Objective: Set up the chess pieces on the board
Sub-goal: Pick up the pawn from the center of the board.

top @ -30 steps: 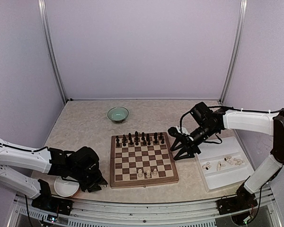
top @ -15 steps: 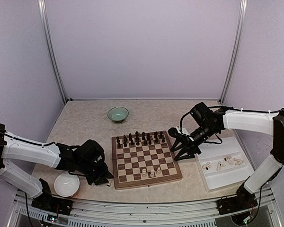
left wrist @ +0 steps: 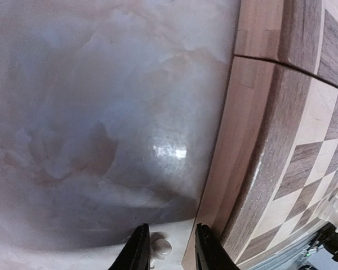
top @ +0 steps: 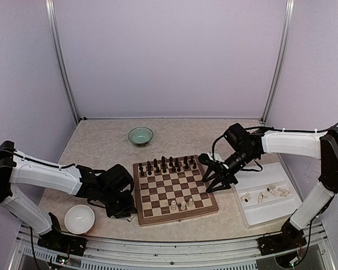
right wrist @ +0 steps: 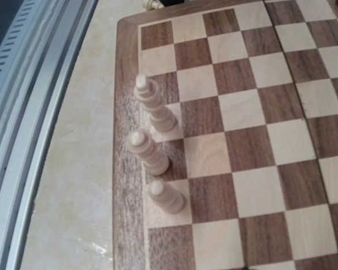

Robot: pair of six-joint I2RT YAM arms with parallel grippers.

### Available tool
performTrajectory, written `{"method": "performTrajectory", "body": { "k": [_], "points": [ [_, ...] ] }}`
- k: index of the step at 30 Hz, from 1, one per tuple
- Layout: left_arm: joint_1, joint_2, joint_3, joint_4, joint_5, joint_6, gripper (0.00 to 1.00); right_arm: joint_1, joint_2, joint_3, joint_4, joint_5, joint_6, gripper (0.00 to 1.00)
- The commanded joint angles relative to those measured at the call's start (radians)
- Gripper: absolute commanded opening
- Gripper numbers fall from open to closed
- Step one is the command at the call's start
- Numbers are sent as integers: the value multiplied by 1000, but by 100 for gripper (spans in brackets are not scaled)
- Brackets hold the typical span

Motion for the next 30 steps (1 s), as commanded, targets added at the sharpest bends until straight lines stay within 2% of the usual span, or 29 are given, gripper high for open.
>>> {"method": "performTrajectory", "body": {
  "k": [1, 7, 14, 21, 30],
  "points": [
    [-41, 120, 16, -217, -55, 102, 30, 22, 22, 30, -41, -6, -25, 53],
    [-90, 193, 65, -273, -79, 130, 30, 27, 26, 31, -41, -3, -20, 53],
    [-106, 156, 67, -276, -89, 210, 31, 35, 33, 36, -45, 1, -17, 53],
    [-114, 114, 67, -286, -89, 320, 25, 50, 47, 41, -48, 12, -16, 53],
    [-120, 202, 105, -378, -87, 354, 21, 59, 49, 44, -50, 19, -8, 53]
  ]
}}
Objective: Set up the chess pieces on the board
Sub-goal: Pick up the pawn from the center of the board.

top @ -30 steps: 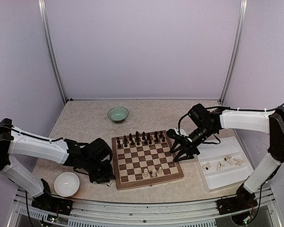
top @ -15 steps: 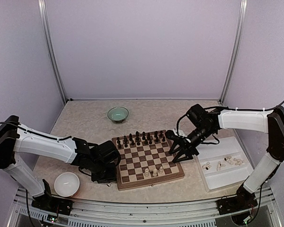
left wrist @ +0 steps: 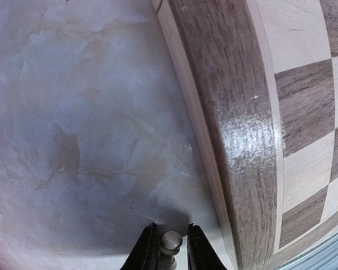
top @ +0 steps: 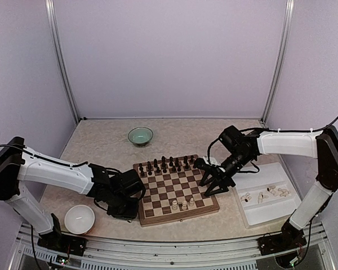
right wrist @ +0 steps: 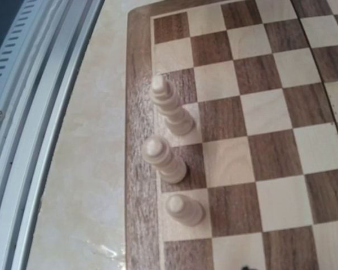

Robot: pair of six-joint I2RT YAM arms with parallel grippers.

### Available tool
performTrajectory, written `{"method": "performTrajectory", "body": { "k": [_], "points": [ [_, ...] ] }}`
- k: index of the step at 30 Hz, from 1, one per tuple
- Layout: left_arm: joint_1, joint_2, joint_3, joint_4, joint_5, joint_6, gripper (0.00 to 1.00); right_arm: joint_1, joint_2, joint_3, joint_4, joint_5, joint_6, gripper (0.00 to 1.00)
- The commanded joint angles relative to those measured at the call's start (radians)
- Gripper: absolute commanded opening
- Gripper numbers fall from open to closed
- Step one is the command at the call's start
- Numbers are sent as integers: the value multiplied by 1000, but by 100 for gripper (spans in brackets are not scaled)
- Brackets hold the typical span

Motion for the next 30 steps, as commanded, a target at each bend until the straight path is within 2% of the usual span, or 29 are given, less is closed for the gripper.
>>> {"method": "performTrajectory", "body": {
  "k": [1, 7, 12, 15, 17, 19, 24, 30],
  "points": [
    [-13, 93, -52, -166, 28, 14, 20, 14, 9, 27, -32, -3, -9, 53],
    [-15, 94, -90, -170, 69, -12, 12, 17, 15, 30, -32, -3, -5, 53],
    [-14, 76, -71, -201, 70, -13, 9, 23, 22, 32, -34, -2, -2, 53],
    [-11, 67, -54, -214, 67, -20, 11, 28, 27, 34, -34, 4, 0, 53],
    [-9, 68, -49, -228, 63, -30, 23, 30, 29, 35, -34, 6, 2, 53],
    [-9, 68, -50, -247, 68, -43, 28, 32, 31, 35, -35, 6, 3, 53],
    [-11, 46, -67, -259, 92, -65, 27, 34, 31, 37, -35, 6, 5, 53],
    [-10, 71, -59, -224, 102, -43, 19, 40, 35, 38, -38, 9, 2, 53]
  ]
}}
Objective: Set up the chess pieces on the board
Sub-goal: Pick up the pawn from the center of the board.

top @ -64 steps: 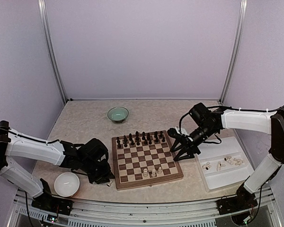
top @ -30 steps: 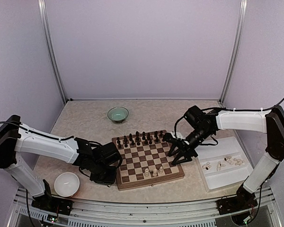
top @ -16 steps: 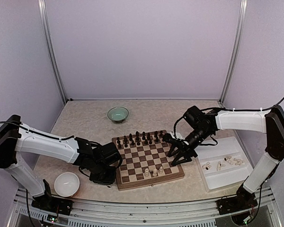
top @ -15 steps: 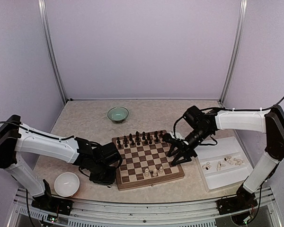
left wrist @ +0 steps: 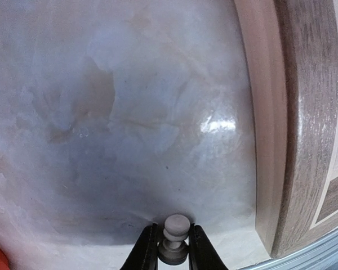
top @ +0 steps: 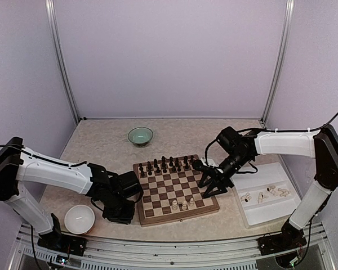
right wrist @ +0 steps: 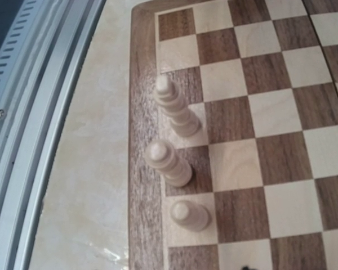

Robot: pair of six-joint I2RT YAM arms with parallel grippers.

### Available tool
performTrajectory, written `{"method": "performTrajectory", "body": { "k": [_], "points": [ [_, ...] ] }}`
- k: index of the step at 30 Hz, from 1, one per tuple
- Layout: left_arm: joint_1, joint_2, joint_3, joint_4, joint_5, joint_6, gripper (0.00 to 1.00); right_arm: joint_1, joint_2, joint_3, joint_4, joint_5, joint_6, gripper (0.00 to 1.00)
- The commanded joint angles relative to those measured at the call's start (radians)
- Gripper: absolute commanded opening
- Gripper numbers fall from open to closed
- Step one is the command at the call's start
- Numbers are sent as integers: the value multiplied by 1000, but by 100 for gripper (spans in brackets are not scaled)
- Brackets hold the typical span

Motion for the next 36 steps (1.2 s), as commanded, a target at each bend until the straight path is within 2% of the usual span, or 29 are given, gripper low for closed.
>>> {"method": "performTrajectory", "body": {
  "k": [1, 10, 17, 20, 22, 25, 30, 36],
  "points": [
    [-8, 87, -61, -94, 43, 7, 18, 20, 13, 25, -33, 0, -5, 53],
    [-4, 169, -20, -73, 33, 65, 13, 21, 5, 23, -35, 0, -7, 53],
    [5, 50, 179, -219, -181, 13, 9, 21, 6, 25, -29, -7, -1, 53],
    [0, 7, 252, -214, -284, 0, 7, 21, 14, 29, -34, -14, 3, 53],
    [-4, -28, 254, -153, -335, 2, 7, 21, 16, 33, -36, -14, 6, 53],
    [-23, -76, 205, 22, -412, 36, 7, 21, 8, 39, -29, 20, 19, 52],
    [-55, -139, 49, 349, -517, 131, 7, 5, -42, 45, -31, 75, 28, 52],
    [-135, -182, -121, 652, -623, 264, 6, -10, -101, 37, -53, 144, 43, 52]
  ]
}}
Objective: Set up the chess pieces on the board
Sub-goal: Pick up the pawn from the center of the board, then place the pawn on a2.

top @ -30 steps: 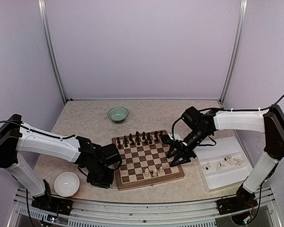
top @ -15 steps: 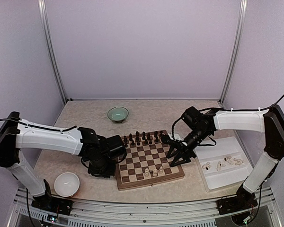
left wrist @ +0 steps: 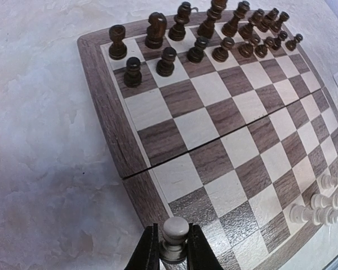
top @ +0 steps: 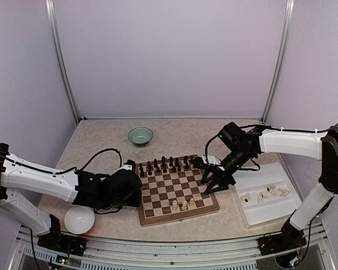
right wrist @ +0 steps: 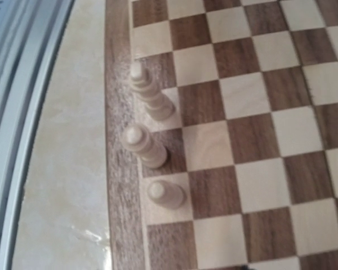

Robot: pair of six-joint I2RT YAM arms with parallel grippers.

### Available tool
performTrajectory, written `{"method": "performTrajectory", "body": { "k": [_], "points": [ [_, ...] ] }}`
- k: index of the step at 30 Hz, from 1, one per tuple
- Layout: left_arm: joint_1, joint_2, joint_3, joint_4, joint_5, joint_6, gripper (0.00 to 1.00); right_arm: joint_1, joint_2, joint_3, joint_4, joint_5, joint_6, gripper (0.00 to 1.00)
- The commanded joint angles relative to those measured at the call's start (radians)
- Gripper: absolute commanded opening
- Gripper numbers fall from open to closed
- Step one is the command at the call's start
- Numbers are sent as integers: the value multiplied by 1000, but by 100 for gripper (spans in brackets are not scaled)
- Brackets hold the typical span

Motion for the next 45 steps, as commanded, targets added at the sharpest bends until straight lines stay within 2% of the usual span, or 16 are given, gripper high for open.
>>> {"method": "performTrajectory", "body": {
  "k": [1, 6, 10, 18, 26, 31, 34, 37, 45],
  "points": [
    [-66, -41, -109, 315, -130, 141, 6, -12, -70, 17, -32, 55, 23, 52],
    [-86, -55, -236, 524, -136, 230, 6, -12, -96, 12, -25, 90, 43, 52],
    [-86, -35, -295, 620, -138, 288, 6, -13, -88, 23, -33, 112, 51, 52],
    [-86, 42, -329, 752, -108, 361, 6, -14, -69, 42, -37, 142, 69, 52],
    [-82, 153, -298, 785, -57, 382, 6, -15, -57, 41, -35, 165, 72, 51],
    [-80, 211, -274, 779, -22, 377, 9, -15, -50, 37, -28, 164, 70, 51],
    [-81, 218, -256, 737, -10, 370, 23, -16, -49, 31, -23, 160, 70, 51],
    [-83, 201, -231, 673, -11, 369, 31, -17, -50, 21, -13, 159, 70, 51],
    [-70, 90, -64, 367, -14, 351, 40, -31, -74, -22, 24, 159, 60, 51]
  ]
}}
